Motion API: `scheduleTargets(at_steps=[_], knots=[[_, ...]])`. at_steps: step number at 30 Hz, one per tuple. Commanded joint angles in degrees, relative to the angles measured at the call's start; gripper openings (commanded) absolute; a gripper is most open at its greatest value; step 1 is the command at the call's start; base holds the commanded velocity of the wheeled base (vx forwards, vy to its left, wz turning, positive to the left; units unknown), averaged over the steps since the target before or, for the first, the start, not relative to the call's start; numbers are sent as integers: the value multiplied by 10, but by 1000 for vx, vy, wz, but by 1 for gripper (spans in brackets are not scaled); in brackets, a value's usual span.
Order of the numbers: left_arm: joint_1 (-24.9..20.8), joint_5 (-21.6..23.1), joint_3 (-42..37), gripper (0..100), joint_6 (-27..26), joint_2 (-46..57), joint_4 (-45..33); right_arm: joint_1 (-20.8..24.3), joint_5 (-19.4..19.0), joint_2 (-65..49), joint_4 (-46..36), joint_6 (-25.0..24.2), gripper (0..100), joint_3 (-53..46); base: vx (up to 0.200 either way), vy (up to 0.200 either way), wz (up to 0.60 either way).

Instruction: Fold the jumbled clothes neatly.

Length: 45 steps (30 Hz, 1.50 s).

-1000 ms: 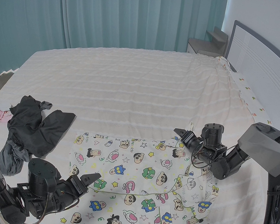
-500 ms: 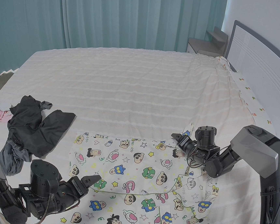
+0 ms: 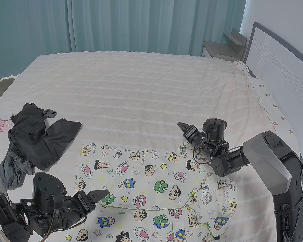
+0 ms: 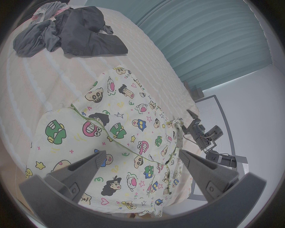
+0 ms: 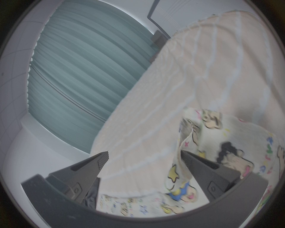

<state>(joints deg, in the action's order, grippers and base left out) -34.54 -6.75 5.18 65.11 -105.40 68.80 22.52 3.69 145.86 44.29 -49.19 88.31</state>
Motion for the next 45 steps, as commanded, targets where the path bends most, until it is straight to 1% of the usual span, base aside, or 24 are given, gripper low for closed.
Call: scheduleTargets(at_steps=[1,4,8,12,15,17,18,20,21,22,24,26,27,28,30,34,40,45], knots=[[0,0,0,100,0,-2,0,6,7,7,17,1,100,73,0,0,0],[0,0,0,100,0,-2,0,2,11,12,31,0,100,112,0,0,0],[0,0,-1,100,0,-1,0,-5,16,13,49,1,100,110,0,0,0],[0,0,-1,100,0,-2,0,-26,15,-13,47,3,100,62,0,0,0],[0,0,-1,100,0,-2,0,-49,1,-61,42,11,100,-24,0,0,0],[0,1,-1,100,0,-2,-1,-69,-17,-92,41,30,100,-82,0,0,0],[0,2,-1,100,0,-2,-1,-71,-20,-95,41,35,100,-92,0,0,0],[-1,2,0,100,1,-2,-1,-100,-57,-127,46,71,100,-168,0,0,0],[-1,2,0,100,1,-2,0,-106,-64,-132,48,78,100,-182,0,0,0],[-1,3,0,100,1,-2,-1,-118,-79,-144,47,93,100,-211,0,0,0],[-1,3,0,100,1,-2,-1,-134,-95,-152,50,121,100,-243,0,0,0],[-1,3,0,100,2,-2,-1,-153,-109,-152,55,162,100,-267,0,0,0],[-1,3,0,100,2,-2,0,-157,-113,-151,56,175,100,-271,0,0,0],[-2,4,0,100,2,-2,-1,-167,-124,-146,57,200,100,-278,0,0,0],[-3,4,0,100,2,-3,-1,-172,-140,-138,58,222,100,-279,0,0,0],[-4,2,0,100,1,-11,-1,-168,-170,-117,55,231,100,-262,0,0,0],[-4,2,0,100,1,-14,0,-155,-177,-66,37,252,100,-207,0,0,0],[-4,2,0,100,1,-14,0,-150,-179,-43,20,259,100,-180,0,0,0]])
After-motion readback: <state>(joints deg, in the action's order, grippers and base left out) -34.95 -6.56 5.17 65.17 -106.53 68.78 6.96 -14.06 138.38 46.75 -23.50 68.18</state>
